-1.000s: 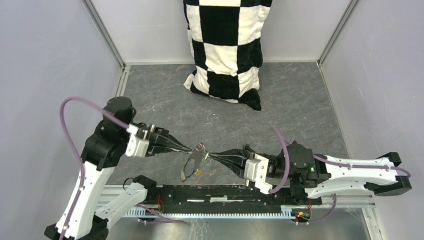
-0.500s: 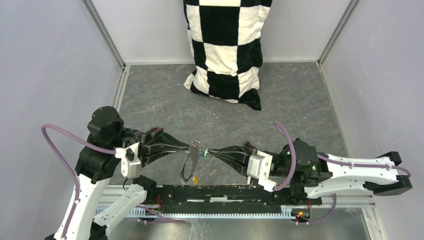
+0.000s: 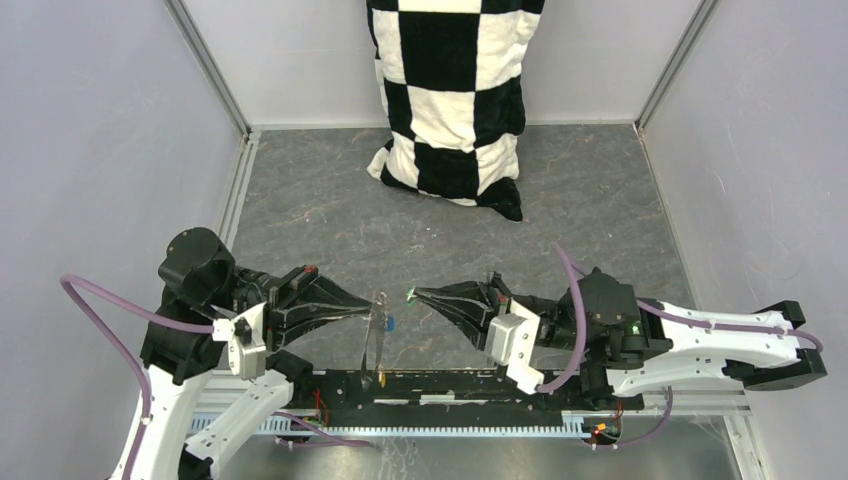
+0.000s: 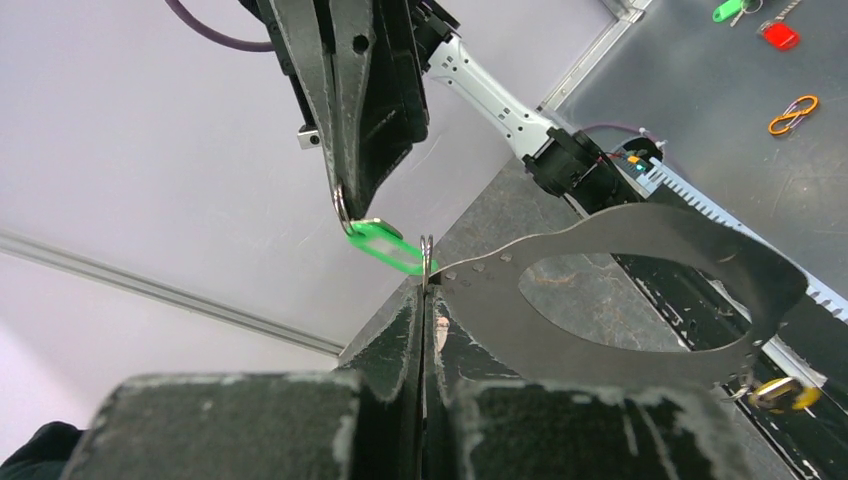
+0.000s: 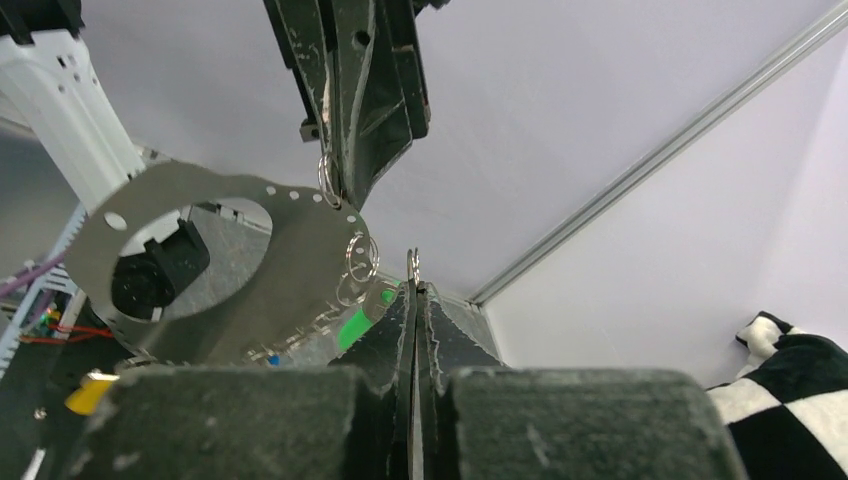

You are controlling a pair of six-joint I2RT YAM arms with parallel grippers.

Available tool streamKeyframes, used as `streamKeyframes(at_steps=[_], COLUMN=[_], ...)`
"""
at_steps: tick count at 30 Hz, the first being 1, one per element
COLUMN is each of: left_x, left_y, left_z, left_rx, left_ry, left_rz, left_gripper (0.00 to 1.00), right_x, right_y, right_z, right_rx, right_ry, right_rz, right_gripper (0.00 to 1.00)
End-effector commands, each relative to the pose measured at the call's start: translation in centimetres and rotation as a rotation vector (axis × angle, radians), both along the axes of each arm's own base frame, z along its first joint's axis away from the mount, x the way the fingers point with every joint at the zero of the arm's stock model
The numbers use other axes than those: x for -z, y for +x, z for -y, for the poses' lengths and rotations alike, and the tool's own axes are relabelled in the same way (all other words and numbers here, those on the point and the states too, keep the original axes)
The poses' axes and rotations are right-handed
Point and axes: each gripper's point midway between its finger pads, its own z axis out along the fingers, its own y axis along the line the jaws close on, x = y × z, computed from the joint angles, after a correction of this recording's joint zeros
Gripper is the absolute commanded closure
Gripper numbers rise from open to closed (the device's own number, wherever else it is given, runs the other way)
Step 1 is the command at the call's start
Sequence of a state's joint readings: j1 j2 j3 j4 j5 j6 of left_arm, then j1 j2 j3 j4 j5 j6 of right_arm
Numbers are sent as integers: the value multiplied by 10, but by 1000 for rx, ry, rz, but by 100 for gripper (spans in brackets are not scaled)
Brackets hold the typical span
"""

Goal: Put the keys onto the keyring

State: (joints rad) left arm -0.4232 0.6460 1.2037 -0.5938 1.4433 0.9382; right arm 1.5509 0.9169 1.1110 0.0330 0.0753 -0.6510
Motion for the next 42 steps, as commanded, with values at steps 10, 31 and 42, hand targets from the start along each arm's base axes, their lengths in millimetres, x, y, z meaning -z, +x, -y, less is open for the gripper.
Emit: streamKeyframes(at_steps=[10,31,42], left_x=[2,13,13], left_y=[4,0,-1], left_z=[3,1,1], left_rx=[-4,4,7], left_ry=[46,66,74], left_rz=[-157,-215,-239], left_gripper=[98,98,98], right_x=[26,24,23], right_y=[24,39,44], right_z=[-6,8,8], right_rx=[130,131,162], right_ry=[-123,-122,-172], right_rz=[68,133,205], right_gripper=[100,100,100])
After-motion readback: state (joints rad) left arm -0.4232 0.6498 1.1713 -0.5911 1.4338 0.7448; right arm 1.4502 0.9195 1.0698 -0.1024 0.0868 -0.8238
